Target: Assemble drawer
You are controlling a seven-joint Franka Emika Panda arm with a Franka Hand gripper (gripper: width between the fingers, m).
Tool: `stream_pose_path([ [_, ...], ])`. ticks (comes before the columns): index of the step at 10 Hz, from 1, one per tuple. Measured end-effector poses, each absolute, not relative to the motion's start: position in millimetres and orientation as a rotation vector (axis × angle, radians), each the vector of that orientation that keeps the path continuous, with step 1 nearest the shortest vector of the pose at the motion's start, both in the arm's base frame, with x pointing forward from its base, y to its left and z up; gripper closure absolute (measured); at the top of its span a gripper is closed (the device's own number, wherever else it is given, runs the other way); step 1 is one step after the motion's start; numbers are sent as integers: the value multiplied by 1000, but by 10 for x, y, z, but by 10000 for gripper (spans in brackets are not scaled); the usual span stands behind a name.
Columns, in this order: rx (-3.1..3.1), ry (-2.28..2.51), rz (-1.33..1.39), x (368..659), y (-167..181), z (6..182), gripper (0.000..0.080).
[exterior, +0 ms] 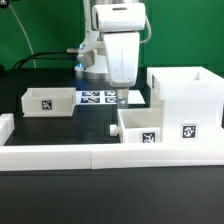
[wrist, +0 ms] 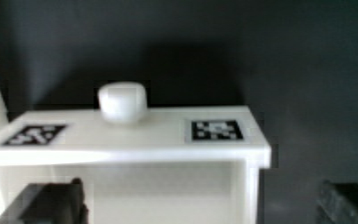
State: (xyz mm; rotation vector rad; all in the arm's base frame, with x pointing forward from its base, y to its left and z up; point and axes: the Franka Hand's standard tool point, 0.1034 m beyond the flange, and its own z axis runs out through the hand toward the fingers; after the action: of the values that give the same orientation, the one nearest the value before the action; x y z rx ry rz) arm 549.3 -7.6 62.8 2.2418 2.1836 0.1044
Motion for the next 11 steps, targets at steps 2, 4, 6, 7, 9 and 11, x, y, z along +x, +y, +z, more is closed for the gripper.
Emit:
stream_pose_path([
  [2,2255,2177,104,5497,-192,591,150],
  [4,2257,2176,102,5492,-202,582,150],
  [6,2232,2260,154,5470,-458,479,150],
  [7,2237,2270,172,5476,-528,440,150],
  [9,2243,2328,213,5434,-658,330,150],
  [11,2274,2342,243,5413,-549,255,150],
])
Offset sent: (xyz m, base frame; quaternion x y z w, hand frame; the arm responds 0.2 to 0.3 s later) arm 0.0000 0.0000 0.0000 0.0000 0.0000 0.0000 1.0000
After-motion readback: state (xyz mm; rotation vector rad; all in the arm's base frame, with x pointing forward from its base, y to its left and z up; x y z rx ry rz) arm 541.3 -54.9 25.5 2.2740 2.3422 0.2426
